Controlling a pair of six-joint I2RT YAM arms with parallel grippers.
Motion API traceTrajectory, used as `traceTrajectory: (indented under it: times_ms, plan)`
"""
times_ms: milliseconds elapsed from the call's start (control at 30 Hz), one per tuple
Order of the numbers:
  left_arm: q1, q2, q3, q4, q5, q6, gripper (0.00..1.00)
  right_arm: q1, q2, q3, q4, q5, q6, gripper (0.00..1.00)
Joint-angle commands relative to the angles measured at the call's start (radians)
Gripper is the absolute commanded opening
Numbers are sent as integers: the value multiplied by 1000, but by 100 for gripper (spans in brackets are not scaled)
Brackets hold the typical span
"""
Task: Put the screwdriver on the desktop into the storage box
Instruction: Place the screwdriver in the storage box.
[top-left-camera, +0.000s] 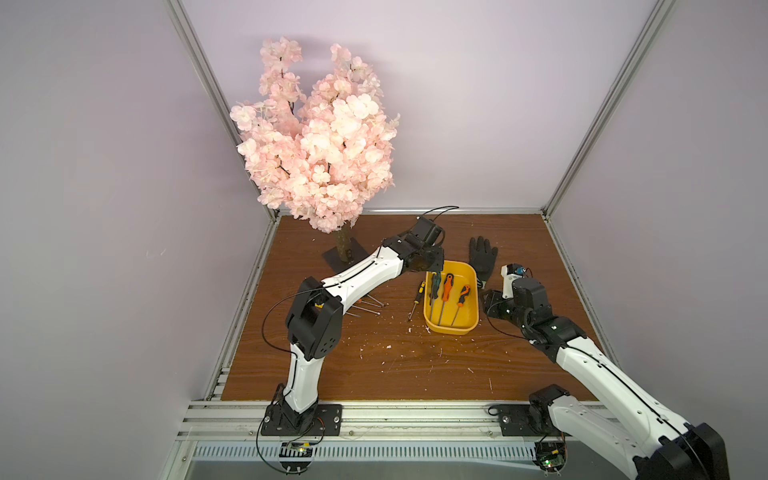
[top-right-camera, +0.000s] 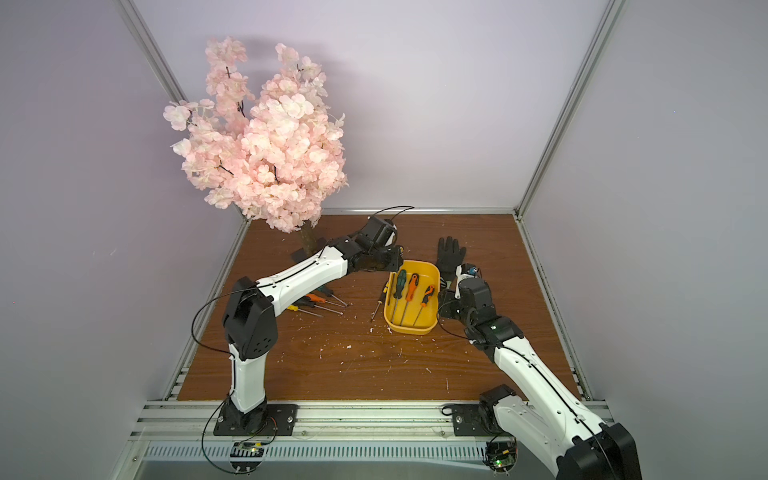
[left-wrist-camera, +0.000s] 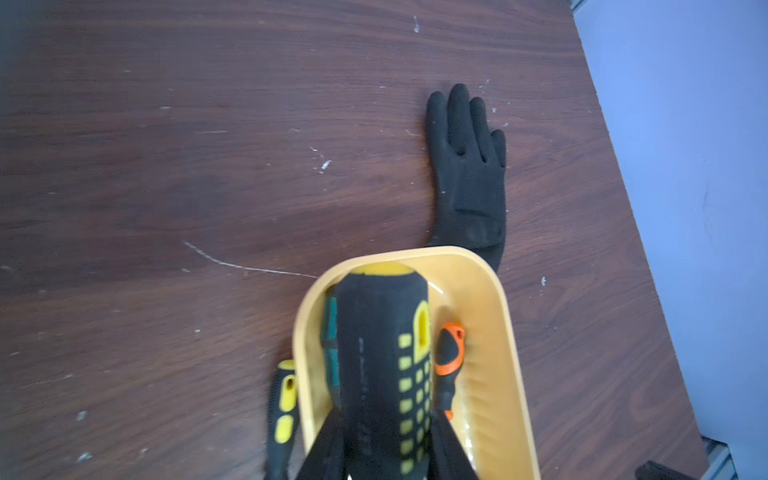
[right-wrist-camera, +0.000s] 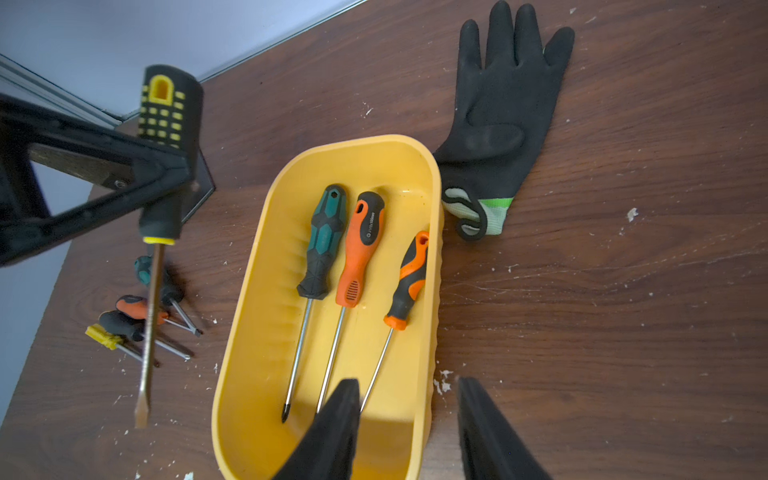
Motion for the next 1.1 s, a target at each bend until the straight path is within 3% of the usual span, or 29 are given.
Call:
traceTrajectory:
  times_ms: [0, 233, 567, 833, 1067]
  plan:
    - [-45, 80, 61, -10, 24, -21, 6, -13, -40, 13, -12, 5, -21, 45]
    - [-89, 209, 165, -10, 17, -26, 6, -39, -97, 3, -60, 6, -40, 45]
    - [-97, 298, 192, 20, 9, -42, 8, -61, -131, -9, -82, -7, -57, 45]
    - [-103, 305, 176, 19, -3, -42, 19, -69, -141, -13, -91, -15, -63, 46]
    - [-103, 292, 171, 19, -13, -31, 37, -72, -126, -15, -69, -32, -53, 45]
